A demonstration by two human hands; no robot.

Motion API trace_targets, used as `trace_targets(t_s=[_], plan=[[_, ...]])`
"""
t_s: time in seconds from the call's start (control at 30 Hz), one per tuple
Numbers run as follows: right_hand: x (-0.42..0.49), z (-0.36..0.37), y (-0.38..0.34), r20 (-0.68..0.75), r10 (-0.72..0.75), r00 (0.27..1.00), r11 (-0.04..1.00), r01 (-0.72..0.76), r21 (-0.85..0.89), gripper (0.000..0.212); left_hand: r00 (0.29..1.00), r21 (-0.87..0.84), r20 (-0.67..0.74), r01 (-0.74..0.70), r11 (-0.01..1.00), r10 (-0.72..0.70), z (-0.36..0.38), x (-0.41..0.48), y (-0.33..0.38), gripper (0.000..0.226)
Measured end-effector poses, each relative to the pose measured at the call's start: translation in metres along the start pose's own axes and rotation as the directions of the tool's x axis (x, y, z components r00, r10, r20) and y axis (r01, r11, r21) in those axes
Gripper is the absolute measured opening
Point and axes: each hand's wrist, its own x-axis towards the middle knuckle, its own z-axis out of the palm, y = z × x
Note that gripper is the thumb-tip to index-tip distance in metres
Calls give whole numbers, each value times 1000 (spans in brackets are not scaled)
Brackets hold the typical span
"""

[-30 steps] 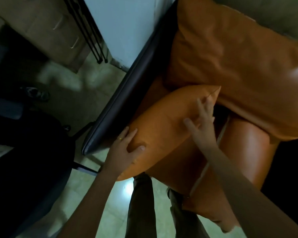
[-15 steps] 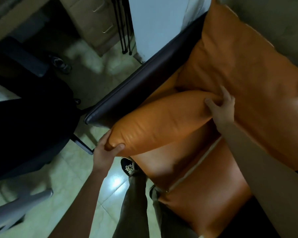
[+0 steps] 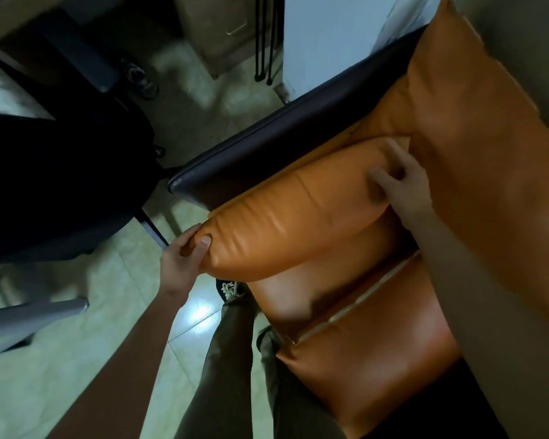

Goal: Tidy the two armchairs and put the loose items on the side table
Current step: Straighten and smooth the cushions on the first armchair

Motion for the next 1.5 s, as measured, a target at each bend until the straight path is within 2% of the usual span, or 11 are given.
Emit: trace_targets(t_s=[0.1,0.27,0.33,0.43,0.5,0.63,0.87,1.03,1.27,1.37,1.5], plan=[[22,14,-12,97,0,995,994,11,-106,70,1000,15,-12,-1,1000,2,0,8,-2,51],[42,35,-26,318,80,945,971,-2,-240,97,999,-43,-53,6,999,-9,9,33,14,92],[49,39,-28,331,64,941,978,6,-207,101,999,-25,-51,-3,1000,2,15,38,17,106],[45,48,-30,299,71,951,988,-26,-152,106,1000,134,-1,20,991,-20,21,35,17,123],[38,58,-24,291,82,953,984,-31,-173,111,999,272,36,-5,962,-5,25,28,16,121],[19,74,-1,285,139,949,971,-74,-226,116,998,456,-29,-29,889,48,38,19,12,115],[15,94,0,120,146,982,978,-125,-168,112,997,304,-69,-23,952,46,39,36,-11,136],[24,96,11,101,118,988,984,-102,-147,107,994,182,-97,-23,983,41,51,49,-20,130],[55,75,15,58,129,990,980,-118,-161,100,996,224,-75,-33,974,50,100,59,1,126],[54,73,15,77,147,986,974,-131,-186,98,998,192,-15,-59,980,63,92,63,-1,126],[40,89,9,0,124,992,973,-121,-194,82,999,220,3,-48,974,49,74,58,2,119]])
